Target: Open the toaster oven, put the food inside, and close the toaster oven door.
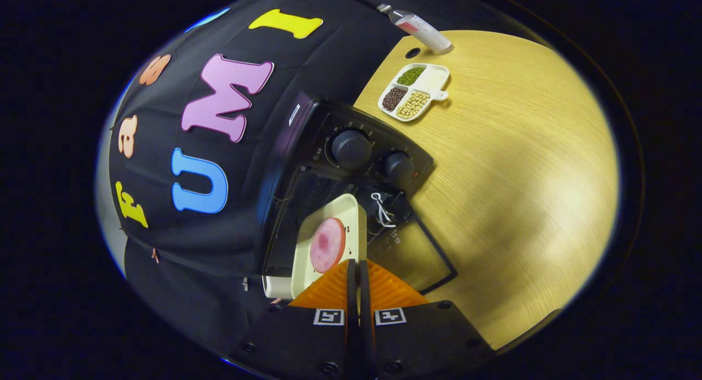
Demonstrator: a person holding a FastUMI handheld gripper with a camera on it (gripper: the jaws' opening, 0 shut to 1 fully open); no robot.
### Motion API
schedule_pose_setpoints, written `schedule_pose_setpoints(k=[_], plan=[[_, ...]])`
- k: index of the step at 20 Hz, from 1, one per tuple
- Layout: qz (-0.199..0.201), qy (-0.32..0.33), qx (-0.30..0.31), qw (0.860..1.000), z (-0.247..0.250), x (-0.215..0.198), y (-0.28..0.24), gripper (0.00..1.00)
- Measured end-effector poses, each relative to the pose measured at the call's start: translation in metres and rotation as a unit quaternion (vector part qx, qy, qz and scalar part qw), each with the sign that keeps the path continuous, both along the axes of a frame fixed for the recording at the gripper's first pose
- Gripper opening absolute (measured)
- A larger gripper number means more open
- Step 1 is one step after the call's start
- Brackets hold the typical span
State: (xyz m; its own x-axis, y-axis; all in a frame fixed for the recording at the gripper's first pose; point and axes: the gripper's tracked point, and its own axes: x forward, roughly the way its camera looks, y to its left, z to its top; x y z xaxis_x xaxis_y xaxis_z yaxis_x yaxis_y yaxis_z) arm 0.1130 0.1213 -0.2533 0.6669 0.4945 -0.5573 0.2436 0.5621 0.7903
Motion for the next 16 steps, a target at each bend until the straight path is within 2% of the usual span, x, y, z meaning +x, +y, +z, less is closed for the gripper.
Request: schedule_pose_setpoints(k=[8, 13, 16], plan=[[-0.062, -0.032, 0.008, 0.998, -0.022, 0.055, 0.024, 0.06], [-0.097, -0.062, -0.015, 0.993, -0.015, 0.067, 0.038, 0.06], [-0.109, -0.046, -0.019, 0.993, -0.022, 0.069, 0.045, 0.06]])
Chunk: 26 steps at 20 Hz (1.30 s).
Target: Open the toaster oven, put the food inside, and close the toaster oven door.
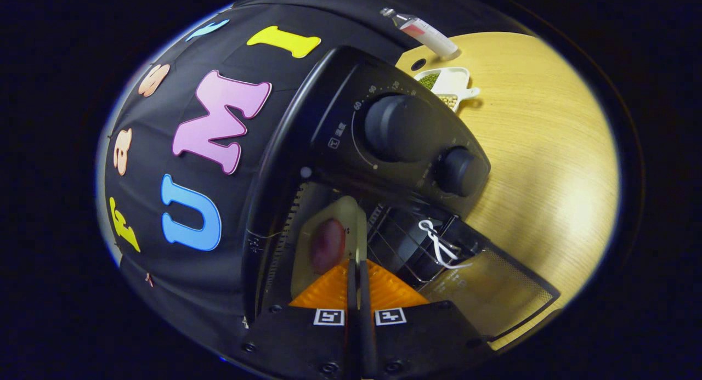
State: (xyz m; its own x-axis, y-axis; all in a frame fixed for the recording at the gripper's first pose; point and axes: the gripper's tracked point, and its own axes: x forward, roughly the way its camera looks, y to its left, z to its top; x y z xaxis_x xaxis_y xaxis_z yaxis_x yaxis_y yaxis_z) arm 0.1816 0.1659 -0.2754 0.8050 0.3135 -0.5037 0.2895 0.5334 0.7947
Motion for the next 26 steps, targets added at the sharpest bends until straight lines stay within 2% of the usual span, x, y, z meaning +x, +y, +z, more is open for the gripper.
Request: schedule_pose_setpoints(k=[3, 6, 7, 8, 9, 11, 14, 19, 22, 26], plan=[[-0.023, -0.001, -0.009, 1.0, 0.002, 0.002, -0.007, 0.07], [-0.024, -0.008, -0.001, 1.0, 0.008, 0.002, -0.007, 0.18], [-0.02, -0.007, -0.003, 1.0, 0.009, -0.001, -0.008, 0.36], [-0.015, -0.006, -0.009, 1.0, 0.011, -0.005, -0.01, 0.46], [-0.009, -0.009, -0.012, 1.0, 0.013, -0.01, -0.01, 0.65], [0.0, -0.007, -0.03, 1.0, 0.018, -0.023, -0.014, 0.92], [0.025, -0.005, -0.05, 0.998, 0.027, -0.047, -0.017, 0.99], [0.093, -0.015, -0.108, 0.99, 0.036, -0.089, -0.029, 0.99], [0.165, -0.02, -0.173, 0.971, 0.033, -0.12, -0.032, 0.99], [0.241, -0.034, -0.261, 0.934, 0.021, -0.152, -0.039, 0.99]])
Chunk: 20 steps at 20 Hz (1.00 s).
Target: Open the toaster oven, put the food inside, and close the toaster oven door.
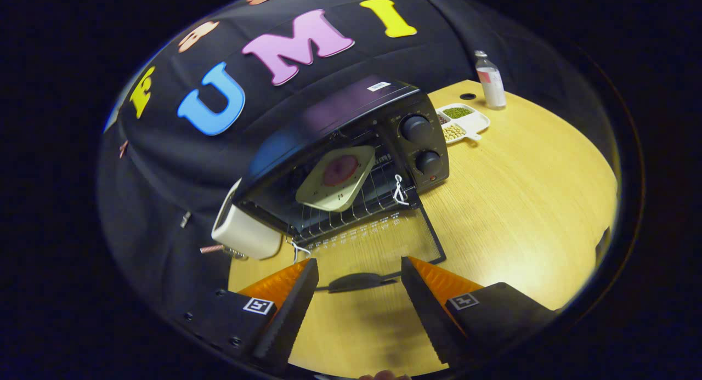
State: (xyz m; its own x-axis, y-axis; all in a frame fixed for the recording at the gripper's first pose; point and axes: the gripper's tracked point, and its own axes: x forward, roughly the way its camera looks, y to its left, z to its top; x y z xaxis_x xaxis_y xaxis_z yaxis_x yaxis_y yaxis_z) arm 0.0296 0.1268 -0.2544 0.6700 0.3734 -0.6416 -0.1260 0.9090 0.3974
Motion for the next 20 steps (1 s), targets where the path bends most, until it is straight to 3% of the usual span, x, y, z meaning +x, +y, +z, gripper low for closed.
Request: schedule_pose_setpoints(k=[8, 20], plan=[[0.088, -0.002, -0.137, 0.987, -0.052, -0.036, -0.007, 0.99], [0.107, -0.002, -0.235, 0.966, -0.111, -0.012, 0.011, 1.0]])
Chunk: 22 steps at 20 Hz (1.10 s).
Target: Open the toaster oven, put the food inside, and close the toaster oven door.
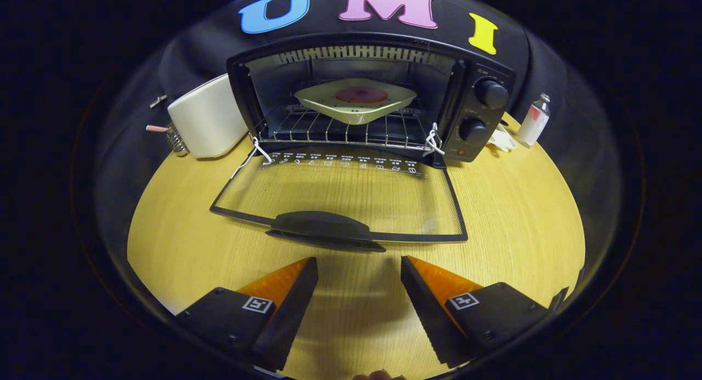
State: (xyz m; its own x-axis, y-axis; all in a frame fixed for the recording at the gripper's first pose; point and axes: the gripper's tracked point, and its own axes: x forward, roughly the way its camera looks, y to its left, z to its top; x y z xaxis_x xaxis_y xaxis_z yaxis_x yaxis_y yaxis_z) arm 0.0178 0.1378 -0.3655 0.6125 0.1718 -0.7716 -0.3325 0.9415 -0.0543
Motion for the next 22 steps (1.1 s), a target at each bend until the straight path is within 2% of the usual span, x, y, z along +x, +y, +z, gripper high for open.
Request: schedule_pose_setpoints(k=[7, 10, 18, 22], plan=[[-0.002, -0.014, -0.023, 1.0, 0.001, 0.011, 0.008, 0.99], [0.013, -0.035, -0.024, 0.999, 0.014, 0.009, 0.008, 1.0], [0.017, -0.083, 0.034, 0.996, 0.076, 0.008, 0.011, 0.99], [-0.001, -0.132, 0.075, 0.988, 0.127, 0.034, 0.015, 0.98]])
